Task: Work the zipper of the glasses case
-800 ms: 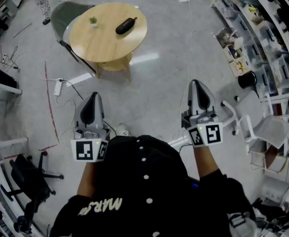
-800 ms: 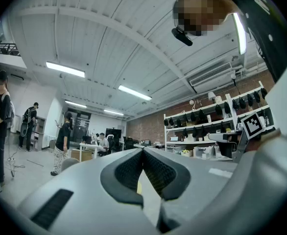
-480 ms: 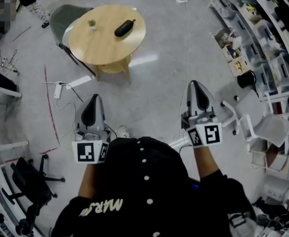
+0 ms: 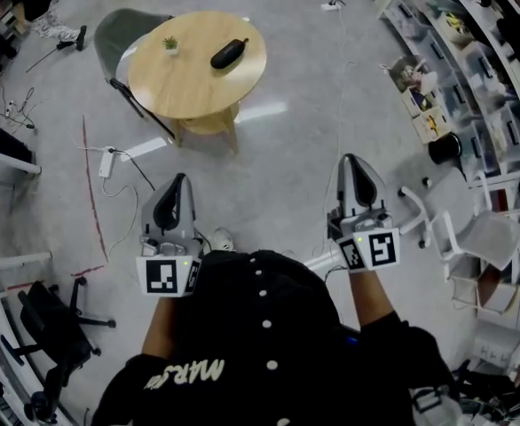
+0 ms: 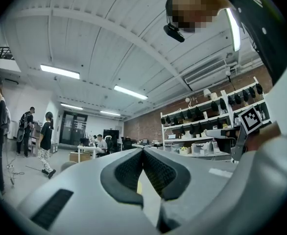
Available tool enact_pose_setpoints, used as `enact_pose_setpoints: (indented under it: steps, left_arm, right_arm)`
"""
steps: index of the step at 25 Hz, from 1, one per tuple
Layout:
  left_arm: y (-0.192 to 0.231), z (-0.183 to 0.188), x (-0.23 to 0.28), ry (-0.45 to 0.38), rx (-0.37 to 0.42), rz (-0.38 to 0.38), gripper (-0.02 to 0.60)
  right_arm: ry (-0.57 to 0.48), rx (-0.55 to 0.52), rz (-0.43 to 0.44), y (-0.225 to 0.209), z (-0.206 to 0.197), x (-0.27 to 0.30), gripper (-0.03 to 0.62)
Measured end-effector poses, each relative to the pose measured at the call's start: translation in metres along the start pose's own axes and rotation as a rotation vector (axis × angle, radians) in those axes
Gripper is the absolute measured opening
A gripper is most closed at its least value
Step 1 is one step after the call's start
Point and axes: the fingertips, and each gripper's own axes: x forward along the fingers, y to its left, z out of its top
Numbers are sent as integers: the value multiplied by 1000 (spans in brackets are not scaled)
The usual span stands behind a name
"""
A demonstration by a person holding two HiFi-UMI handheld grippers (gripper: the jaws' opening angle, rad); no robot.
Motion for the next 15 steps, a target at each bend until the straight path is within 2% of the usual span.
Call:
enact_pose_setpoints:
  steps: [7, 11, 15]
  left_arm:
    - [7, -1, -5, -17, -15, 16, 3]
    - [12, -6, -5, 2, -43, 24, 3]
    - [15, -2, -6, -27, -10, 25, 3]
  right_arm:
    - [20, -17, 14, 9, -6, 5, 2]
    - [27, -19, 17, 11, -8, 9, 2]
    - [17, 0, 33, 17, -9, 13, 7]
